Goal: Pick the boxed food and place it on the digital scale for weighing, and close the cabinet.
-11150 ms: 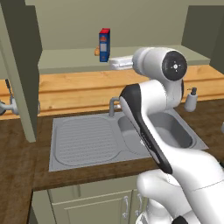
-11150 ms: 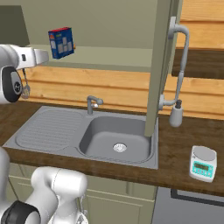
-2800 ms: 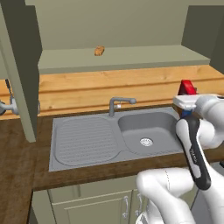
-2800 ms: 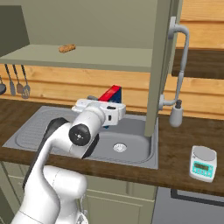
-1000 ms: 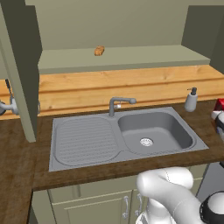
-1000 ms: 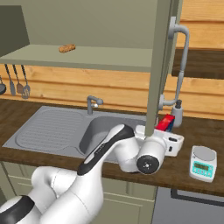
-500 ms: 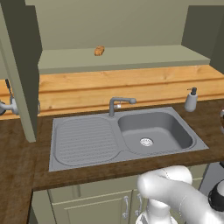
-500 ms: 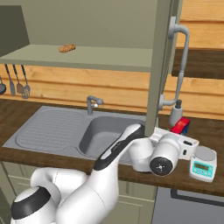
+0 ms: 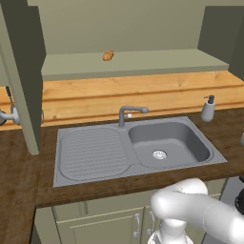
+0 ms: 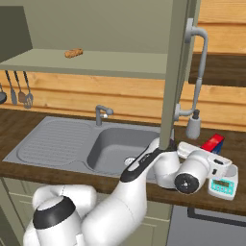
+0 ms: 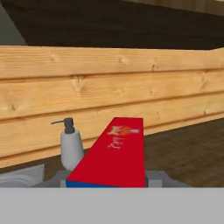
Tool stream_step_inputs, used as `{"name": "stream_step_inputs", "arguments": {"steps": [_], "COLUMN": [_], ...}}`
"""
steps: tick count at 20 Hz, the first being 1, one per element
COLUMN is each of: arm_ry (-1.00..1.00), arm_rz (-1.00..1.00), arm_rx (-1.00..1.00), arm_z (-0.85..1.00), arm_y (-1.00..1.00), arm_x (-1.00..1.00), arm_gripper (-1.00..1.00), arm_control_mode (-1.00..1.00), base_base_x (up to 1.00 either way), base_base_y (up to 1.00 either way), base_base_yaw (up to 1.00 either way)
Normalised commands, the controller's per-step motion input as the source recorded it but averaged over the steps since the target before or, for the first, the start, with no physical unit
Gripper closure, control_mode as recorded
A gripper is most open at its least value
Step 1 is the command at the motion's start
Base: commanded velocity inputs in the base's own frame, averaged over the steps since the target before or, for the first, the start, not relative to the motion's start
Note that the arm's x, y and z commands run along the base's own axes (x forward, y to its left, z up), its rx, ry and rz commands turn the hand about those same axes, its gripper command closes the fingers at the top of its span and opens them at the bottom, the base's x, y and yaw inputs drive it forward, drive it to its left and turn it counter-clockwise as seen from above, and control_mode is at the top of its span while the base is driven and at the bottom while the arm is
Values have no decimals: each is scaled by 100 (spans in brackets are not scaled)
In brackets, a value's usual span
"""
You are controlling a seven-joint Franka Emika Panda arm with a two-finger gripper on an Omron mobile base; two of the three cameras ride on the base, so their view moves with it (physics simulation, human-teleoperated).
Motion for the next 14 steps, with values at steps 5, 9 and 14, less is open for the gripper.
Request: {"name": "stream_step_inputs", "arguments": {"steps": [5,9,14], "arm_ry": [0,0,0], "arm_rz": [-2,-2,0], "arm_rx": [0,0,0], "arm_z": [-15,-27,-31], "arm_y": [-52,-31,-44], "arm_x": [6,31,47], "arm_gripper": [100,100,100], "arm_control_mode": [-100,-100,-100], "base_base_x": [0,0,0], "base_base_y": [0,0,0], "base_base_yaw": [0,0,0]}}
